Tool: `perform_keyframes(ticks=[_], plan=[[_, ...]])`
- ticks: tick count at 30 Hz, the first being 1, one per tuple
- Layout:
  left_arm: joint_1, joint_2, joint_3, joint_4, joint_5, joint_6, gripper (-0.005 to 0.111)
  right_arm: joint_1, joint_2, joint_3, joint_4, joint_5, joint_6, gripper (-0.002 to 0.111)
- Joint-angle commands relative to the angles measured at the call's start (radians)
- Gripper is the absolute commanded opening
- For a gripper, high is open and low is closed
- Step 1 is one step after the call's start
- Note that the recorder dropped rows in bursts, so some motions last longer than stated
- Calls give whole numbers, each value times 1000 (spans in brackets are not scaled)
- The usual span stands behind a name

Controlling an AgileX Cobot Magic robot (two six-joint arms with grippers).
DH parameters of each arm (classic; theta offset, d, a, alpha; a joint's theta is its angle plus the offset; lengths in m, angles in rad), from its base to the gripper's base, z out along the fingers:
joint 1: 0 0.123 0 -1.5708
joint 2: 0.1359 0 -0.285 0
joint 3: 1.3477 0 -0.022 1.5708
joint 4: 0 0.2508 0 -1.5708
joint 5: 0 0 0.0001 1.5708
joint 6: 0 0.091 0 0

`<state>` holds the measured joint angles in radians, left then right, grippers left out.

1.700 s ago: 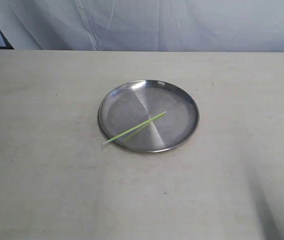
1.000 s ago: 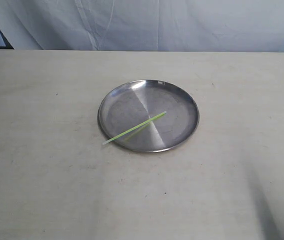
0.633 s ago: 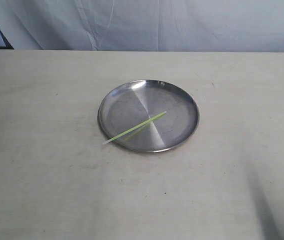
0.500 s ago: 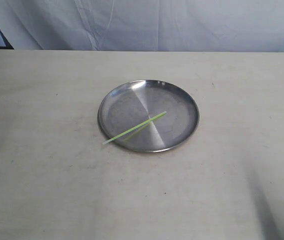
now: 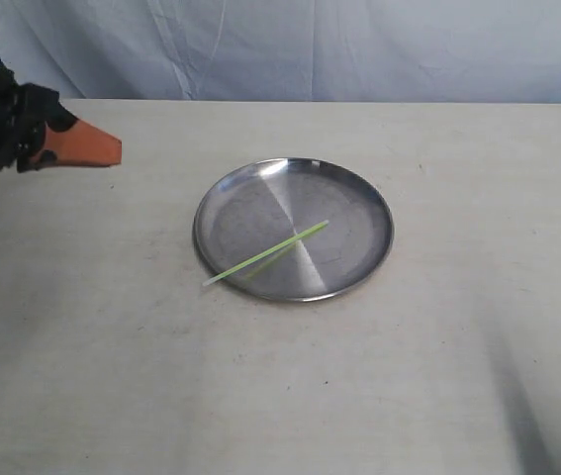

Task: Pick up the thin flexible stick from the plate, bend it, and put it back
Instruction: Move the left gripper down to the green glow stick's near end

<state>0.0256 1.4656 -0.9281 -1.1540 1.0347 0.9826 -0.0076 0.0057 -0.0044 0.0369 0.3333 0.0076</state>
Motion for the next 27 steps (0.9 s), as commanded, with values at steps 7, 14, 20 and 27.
perform_keyframes(ticks=[7,14,20,27], plan=[[-277,201,-70,327,-143,-91,50,4,-6,4,-1,-9,-8,0],[-333,295,-170,552,-142,-359,50,4,-6,4,-1,-7,-8,0],[-388,345,-212,594,-186,-359,50,4,-6,4,-1,-7,-8,0],[-427,423,-270,641,-205,-360,50,4,-6,4,-1,-7,-8,0]])
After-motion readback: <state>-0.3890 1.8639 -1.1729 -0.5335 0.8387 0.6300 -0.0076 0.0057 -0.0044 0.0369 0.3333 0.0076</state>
